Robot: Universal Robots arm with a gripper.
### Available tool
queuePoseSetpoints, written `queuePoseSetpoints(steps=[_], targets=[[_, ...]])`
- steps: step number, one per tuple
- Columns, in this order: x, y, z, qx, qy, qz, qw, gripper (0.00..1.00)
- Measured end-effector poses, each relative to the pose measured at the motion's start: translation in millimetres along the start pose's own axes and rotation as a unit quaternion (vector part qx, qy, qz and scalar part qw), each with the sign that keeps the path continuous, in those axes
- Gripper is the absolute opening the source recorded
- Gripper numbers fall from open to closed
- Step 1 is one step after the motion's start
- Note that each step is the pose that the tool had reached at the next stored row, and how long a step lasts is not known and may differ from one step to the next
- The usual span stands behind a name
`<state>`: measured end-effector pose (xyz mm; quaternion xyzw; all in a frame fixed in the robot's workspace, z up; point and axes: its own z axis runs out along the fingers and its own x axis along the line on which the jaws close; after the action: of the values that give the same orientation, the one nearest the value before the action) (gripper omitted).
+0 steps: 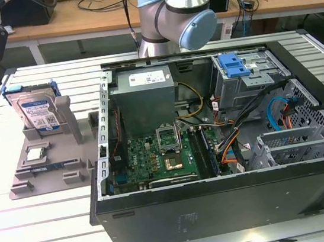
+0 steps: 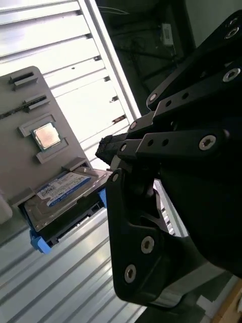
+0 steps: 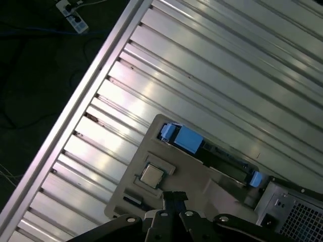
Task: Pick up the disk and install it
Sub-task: 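Pick up the disk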
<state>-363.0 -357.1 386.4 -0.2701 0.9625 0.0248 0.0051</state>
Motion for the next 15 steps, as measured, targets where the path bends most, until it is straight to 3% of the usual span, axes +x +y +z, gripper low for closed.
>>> queuePoseSetpoints(steps=[5,8,15], targets=[[0.0,0.0,0.0,-0.0009,0.0017,-0.039,0.9993,0.11],[0.0,0.0,0.0,-0.0015,0.0030,-0.066,0.9978,0.11],[0.0,0.0,0.0,-0.0027,0.0053,-0.118,0.9930,0.11]])
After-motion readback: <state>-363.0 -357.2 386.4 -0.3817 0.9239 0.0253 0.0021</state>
